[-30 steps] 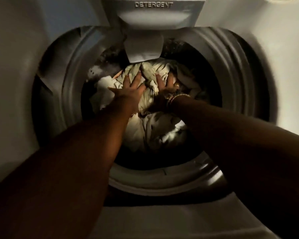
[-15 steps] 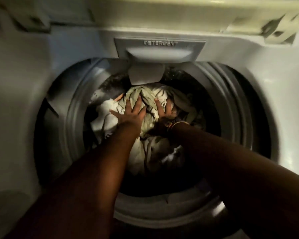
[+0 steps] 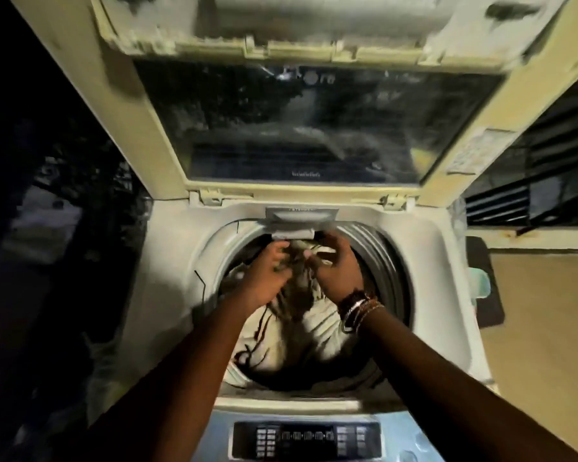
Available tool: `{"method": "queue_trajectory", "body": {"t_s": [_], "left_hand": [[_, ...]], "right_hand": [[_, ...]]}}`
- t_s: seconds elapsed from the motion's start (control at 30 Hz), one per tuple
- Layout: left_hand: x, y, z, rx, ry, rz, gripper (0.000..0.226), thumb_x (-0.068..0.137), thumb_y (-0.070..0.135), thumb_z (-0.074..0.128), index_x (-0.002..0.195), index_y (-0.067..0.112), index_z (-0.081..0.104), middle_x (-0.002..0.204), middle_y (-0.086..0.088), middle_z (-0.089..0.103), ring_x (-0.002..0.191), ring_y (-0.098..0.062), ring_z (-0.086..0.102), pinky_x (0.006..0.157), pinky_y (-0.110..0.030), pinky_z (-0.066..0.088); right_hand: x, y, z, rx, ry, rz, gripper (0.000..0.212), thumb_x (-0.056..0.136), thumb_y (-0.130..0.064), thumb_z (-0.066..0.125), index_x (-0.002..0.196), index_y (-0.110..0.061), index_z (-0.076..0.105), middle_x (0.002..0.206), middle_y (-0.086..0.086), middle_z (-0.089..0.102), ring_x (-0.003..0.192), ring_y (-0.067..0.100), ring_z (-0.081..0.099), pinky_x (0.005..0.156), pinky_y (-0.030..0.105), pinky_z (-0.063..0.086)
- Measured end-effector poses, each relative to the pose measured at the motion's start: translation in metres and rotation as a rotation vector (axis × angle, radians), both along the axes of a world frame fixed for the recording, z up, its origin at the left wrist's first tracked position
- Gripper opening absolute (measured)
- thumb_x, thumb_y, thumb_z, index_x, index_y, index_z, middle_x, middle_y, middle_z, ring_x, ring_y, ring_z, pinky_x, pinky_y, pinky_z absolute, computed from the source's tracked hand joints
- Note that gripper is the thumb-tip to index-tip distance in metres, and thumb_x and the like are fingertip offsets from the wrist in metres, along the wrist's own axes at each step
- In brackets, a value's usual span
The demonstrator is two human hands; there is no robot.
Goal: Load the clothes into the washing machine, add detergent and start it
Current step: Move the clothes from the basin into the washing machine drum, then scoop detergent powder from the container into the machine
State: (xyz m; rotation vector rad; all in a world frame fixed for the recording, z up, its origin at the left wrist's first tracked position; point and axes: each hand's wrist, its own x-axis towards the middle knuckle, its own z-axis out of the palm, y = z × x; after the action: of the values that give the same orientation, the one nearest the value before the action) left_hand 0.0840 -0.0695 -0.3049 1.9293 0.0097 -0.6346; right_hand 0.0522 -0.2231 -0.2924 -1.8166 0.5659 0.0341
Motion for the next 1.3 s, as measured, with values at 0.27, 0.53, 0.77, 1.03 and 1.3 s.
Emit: {"method": "queue_trajectory", "body": {"t_s": [0.27,0.53,0.77,1.03,1.3], "left_hand": [[-0.051,0.011,0.096,-0.278,0.103,0.355,0.038,0.099,0.012,0.057,0.135,0.022,0.050,0.114,-0.003,0.069,0.097,-0.017,0.066,0.072,-0.029,0.044],[-0.100,0.043,0.092,-0.217,0.050,0.439,0.028,0.096,0.007,0.064,0.122,0.013,0.059,0.113,-0.024,0.068,0.099,-0.032,0.066,0.057,-0.008,0.048],[-0.127,0.036,0.079,-0.191,0.034,0.349,0.024,0.094,0.023,0.069,0.115,0.033,0.062,0.102,-0.004,0.072,0.097,-0.023,0.070,0.075,-0.029,0.047],[-0.118,-0.002,0.099,-0.188,-0.098,0.202,0.022,0.088,0.021,0.074,0.105,0.033,0.066,0.094,-0.003,0.072,0.091,-0.021,0.068,0.089,-0.045,0.055],[-0.100,-0.146,0.137,-0.227,-0.284,-0.206,0.023,0.091,0.019,0.071,0.110,0.029,0.063,0.089,-0.003,0.068,0.075,-0.005,0.062,0.074,-0.018,0.048]], "right_hand": [[0.050,0.015,0.048,0.813,0.156,-0.366,0.022,0.096,-0.003,0.047,0.111,0.000,0.063,0.096,0.011,0.062,0.095,0.025,0.063,0.100,0.048,0.052],[0.023,0.027,0.022,0.801,0.141,-0.458,0.031,0.090,0.000,0.059,0.120,0.007,0.058,0.100,0.004,0.070,0.084,0.027,0.069,0.064,0.038,0.061],[0.013,0.021,0.023,0.868,0.168,-0.496,0.038,0.093,-0.002,0.059,0.128,-0.014,0.052,0.098,0.015,0.068,0.081,0.032,0.071,0.073,0.052,0.060],[-0.066,-0.037,0.066,0.303,-0.005,-0.235,0.040,0.090,-0.018,0.075,0.125,-0.010,0.057,0.092,0.007,0.066,0.068,0.016,0.062,0.061,0.033,0.054],[-0.146,-0.203,0.088,-0.185,-0.041,-0.270,0.039,0.082,-0.042,0.075,0.116,-0.023,0.066,0.090,0.004,0.074,0.081,0.025,0.073,0.079,0.048,0.059]]}}
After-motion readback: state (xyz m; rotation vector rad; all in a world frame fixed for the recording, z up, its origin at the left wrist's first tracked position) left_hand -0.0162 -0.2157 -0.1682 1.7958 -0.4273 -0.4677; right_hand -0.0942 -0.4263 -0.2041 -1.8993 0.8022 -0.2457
